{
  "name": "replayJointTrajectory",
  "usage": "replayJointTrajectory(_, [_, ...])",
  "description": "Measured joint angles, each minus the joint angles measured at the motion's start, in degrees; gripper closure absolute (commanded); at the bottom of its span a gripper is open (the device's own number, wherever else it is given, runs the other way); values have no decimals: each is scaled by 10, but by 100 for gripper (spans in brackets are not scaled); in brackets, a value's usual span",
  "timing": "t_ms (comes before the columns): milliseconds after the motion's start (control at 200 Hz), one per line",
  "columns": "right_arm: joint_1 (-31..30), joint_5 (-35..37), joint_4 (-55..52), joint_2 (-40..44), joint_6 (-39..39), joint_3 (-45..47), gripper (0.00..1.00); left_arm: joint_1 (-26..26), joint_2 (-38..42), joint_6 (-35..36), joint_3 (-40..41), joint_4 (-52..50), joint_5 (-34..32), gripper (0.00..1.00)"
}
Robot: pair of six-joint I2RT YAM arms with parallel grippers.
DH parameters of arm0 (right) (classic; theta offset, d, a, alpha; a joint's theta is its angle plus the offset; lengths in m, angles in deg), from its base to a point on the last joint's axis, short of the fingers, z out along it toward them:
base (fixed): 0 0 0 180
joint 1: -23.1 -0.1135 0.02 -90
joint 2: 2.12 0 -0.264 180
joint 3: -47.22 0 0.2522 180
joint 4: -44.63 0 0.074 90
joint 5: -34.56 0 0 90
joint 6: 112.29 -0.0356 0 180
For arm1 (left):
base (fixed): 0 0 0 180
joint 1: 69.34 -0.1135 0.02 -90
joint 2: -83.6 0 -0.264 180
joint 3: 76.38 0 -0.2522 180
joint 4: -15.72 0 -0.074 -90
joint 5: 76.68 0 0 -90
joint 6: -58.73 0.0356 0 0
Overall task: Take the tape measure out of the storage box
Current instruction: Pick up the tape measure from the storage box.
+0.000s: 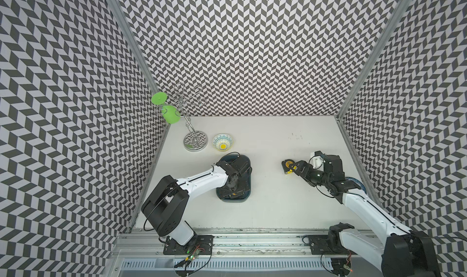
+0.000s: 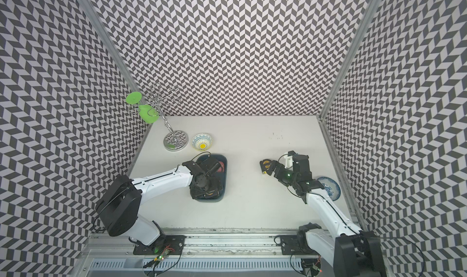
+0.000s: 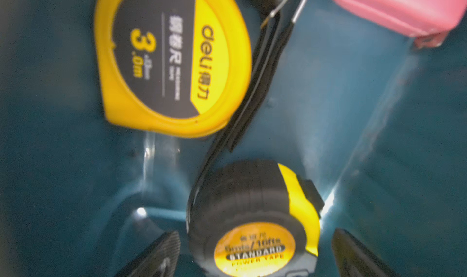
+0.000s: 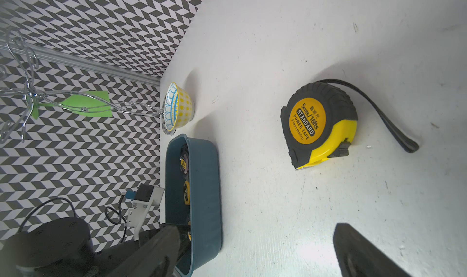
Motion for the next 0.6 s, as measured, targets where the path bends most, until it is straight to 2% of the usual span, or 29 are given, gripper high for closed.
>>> replayJointTrajectory(270, [0,-2,3,-9,-2,0,0,0,-35,11,-5,15,-4,6])
replayJointTrajectory(371, [0,-3,4,-12,-3,0,1,0,-41,13,-5,18,-4,17])
replayJointTrajectory(601, [0,-6,5,-20,-3,-1,0,0,-45,12,-13,21,-6,54])
